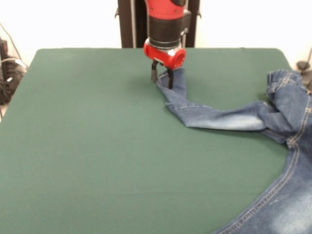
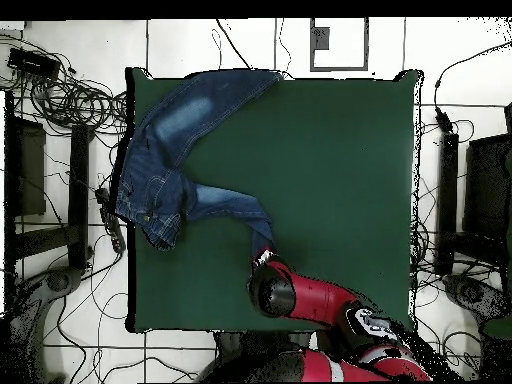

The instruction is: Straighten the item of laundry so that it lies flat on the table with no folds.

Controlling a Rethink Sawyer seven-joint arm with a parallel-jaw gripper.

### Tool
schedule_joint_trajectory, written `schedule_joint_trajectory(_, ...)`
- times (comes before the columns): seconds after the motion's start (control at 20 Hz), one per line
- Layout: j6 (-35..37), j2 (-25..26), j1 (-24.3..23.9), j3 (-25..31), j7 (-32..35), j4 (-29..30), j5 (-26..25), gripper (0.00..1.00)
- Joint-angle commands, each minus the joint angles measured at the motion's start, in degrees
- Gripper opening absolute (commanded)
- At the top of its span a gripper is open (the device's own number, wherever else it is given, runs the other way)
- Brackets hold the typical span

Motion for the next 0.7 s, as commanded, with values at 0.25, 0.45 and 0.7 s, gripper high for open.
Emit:
schedule_joint_trajectory(0.25,-4.25,4.41,2.37,3.51,7.33,-3.88,2.01,0.0)
schedule_joint_trajectory(0.45,-4.57,4.38,3.27,2.56,7.53,-4.03,2.34,0.0)
schedule_joint_trajectory(0.7,-4.15,4.0,3.74,1.85,7.5,-4.14,2.7,0.0)
